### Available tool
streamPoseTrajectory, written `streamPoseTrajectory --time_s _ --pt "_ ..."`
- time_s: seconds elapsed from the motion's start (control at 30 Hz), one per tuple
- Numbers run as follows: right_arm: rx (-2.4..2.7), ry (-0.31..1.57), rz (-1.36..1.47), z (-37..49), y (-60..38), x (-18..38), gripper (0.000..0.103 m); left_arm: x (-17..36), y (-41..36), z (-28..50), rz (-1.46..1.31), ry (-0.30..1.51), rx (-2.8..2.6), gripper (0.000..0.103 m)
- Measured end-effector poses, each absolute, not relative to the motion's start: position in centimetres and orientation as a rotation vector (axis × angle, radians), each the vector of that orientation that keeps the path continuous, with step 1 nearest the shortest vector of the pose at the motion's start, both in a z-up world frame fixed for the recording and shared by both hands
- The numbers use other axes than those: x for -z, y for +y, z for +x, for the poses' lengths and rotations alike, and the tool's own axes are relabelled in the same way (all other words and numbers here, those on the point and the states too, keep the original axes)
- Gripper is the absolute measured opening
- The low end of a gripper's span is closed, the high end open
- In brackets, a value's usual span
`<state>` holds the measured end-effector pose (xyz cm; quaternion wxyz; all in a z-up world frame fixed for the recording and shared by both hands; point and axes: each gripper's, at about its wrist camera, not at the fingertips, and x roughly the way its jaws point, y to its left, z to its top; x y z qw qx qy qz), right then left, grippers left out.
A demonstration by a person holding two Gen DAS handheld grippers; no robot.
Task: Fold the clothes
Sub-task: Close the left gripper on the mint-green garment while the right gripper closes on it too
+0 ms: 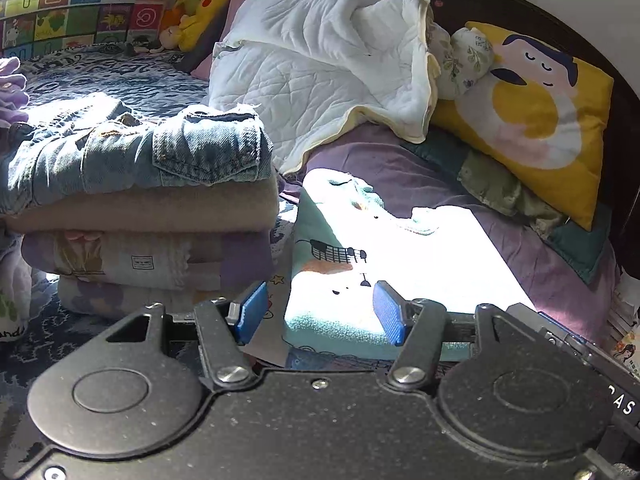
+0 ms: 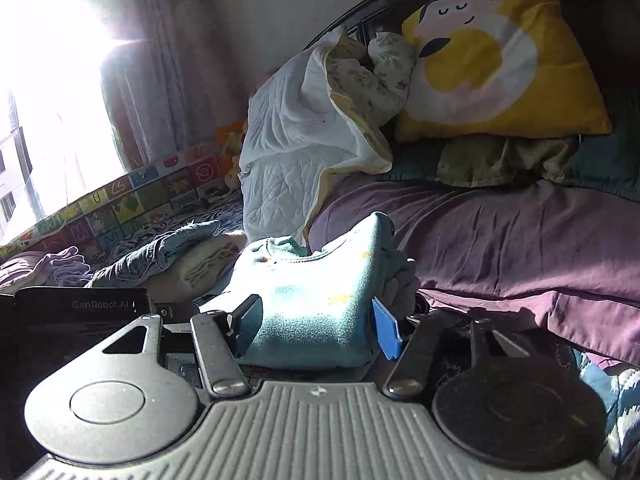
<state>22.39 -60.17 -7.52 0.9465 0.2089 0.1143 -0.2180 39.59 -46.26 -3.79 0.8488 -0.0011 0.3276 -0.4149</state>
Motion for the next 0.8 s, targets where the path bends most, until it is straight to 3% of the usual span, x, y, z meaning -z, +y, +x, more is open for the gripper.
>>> streamPoseTrajectory --time_s 0.03,0.07,0.13,0.2,0.33,0.53,0.8 --pt "0.44 0.235 0.423 22.4 -60.2 7.6 0.055 3.8 -46.3 39.7 -0.016 0.706 0.893 0.041" --pt "0.437 0.236 0.421 22.5 -60.1 7.8 0.054 3.7 -46.4 39.5 -0.002 0.692 0.887 0.04" --pt "0.439 0.212 0.417 22.0 -60.2 7.6 0.038 3.4 -46.5 38.8 0.034 0.654 0.868 0.018" --pt "0.436 0.196 0.403 21.5 -60.3 7.5 0.034 2.8 -46.3 37.5 0.066 0.599 0.88 0.012" --pt "0.399 0.137 0.425 20.1 -60.5 7.0 0.029 1.1 -45.7 35.5 0.085 0.516 0.908 0.008" --pt "0.211 -0.119 0.476 15.9 -59.8 4.0 0.022 -4.6 -41.5 31.5 0.029 0.348 0.936 0.007" --pt "-0.194 -0.146 0.621 16.8 -54.2 2.2 0.021 -10.4 -27.5 27.0 0.01 0.186 0.77 0.006"
